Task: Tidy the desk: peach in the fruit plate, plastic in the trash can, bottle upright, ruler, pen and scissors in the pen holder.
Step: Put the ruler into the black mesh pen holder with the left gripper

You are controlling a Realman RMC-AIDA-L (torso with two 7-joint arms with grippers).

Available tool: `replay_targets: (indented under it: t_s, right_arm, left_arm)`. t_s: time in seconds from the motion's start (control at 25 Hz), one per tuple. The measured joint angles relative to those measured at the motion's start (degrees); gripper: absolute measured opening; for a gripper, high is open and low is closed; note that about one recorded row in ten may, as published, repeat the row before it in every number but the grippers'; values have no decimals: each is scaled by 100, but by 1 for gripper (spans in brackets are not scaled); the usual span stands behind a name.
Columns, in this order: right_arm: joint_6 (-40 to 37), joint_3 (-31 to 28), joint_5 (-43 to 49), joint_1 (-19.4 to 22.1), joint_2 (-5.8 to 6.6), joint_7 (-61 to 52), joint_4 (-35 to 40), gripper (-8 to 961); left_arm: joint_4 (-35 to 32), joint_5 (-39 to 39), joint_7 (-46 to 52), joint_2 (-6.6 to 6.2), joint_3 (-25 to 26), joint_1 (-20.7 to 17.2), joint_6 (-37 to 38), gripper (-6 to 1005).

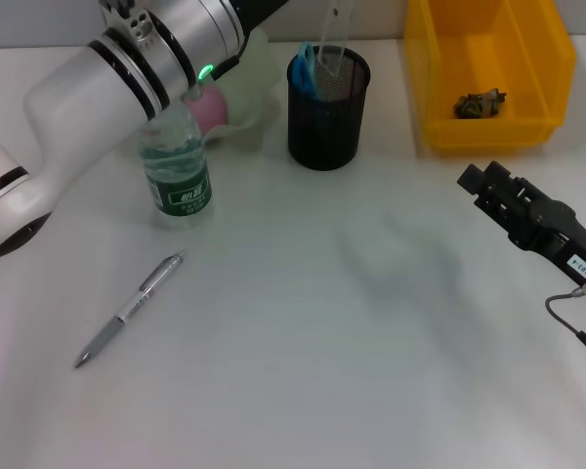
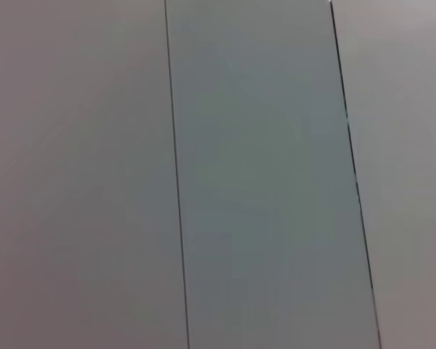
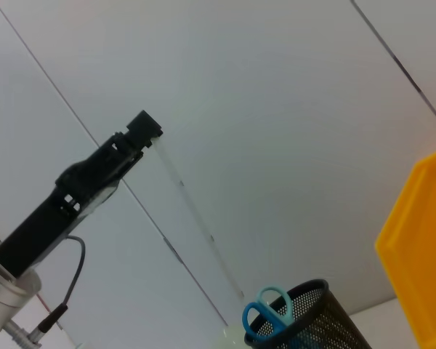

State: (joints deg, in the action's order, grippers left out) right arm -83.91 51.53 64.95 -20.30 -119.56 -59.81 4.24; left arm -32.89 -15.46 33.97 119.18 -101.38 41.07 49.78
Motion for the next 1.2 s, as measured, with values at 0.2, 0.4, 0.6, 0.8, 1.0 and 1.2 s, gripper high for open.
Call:
replay_targets:
  t_s: [0.2,0.4,0.6,0.8,1.0,1.2]
  right_arm:
    - [-5,-11,-4,0,-6,-3,-81,588]
    - [-11,-12,-8,-1,-8,-4,-113,588]
    - [-11,-12,-10,-41,-8,-4,-116,589]
    - [-11,-12,-10,-53,1,-4,-116,589]
    - [-11,-11,-10,-54,4,-5,-102,588]
    - [-10,-12,-10,-68,4,-5,-90,588]
  left_arm:
    - [148,14,-70,0,-11,102,-112,399]
    - [310,18,-74,0,-108,193,-138,399]
    - [313,22,-76,0,-172,192,-138,399]
    - [319,50,-79,0,-235,191,-143,400]
    - [415,165,-81,0,-243,198,-144,400]
    - [451,175,-83,0,-243,208,-144,400]
